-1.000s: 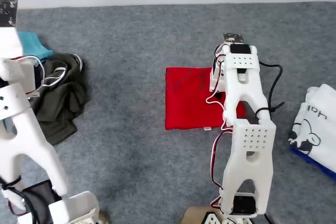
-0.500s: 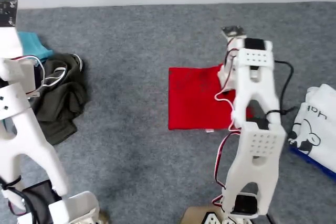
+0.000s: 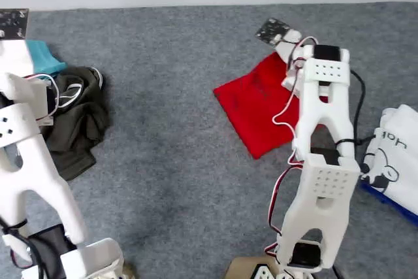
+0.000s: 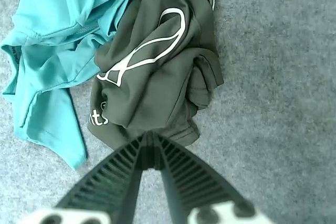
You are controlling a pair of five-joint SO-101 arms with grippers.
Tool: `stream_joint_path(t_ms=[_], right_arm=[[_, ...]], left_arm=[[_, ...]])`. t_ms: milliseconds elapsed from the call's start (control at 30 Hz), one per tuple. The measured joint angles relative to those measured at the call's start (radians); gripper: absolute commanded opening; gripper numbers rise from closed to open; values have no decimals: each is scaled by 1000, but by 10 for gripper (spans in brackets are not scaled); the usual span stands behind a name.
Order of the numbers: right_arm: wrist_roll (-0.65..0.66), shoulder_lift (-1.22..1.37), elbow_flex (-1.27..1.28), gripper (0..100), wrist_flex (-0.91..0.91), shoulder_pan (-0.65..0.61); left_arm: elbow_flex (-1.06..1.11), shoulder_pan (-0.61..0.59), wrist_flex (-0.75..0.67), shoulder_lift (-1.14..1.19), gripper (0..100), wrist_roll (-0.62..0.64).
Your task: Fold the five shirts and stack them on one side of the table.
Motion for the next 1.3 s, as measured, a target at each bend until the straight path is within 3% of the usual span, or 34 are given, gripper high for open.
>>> stream_joint_path(t_ms=[167,333,433,733,1300], right_arm=[[44,66,0,28,-91,-21],[-2,66,0,188,-87,-21],[-147,55,0,247,-84,-21],[-646,-86,0,249,-46,-20],[-1212,-310,0,248,451,-18]], left_arm=[[0,0,0,0,6,0],[0,0,0,0,6,0],[0,0,0,0,6,0],[0,0,-12,0,6,0],[0,0,-12,0,6,0]])
